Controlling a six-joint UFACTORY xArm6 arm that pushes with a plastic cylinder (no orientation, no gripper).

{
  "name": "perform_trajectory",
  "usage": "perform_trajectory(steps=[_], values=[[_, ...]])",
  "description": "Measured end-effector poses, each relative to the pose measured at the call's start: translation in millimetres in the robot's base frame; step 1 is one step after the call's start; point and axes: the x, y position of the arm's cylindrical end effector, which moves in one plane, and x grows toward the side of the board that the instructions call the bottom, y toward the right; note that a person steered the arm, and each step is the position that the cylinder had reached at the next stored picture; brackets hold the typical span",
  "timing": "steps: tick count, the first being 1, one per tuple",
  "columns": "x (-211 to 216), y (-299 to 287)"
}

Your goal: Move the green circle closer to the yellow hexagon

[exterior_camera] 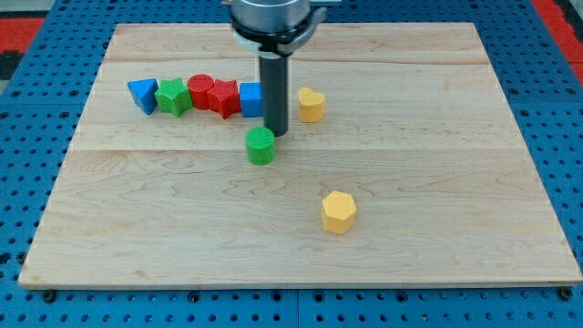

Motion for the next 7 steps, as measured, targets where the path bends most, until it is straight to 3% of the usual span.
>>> perform_trajectory(steps=[2, 3, 5, 6, 7], values=[[31.3, -65.3], [17.0, -106.1], [93.6, -14.0], [59.0, -10.2], [61.0, 42.8]])
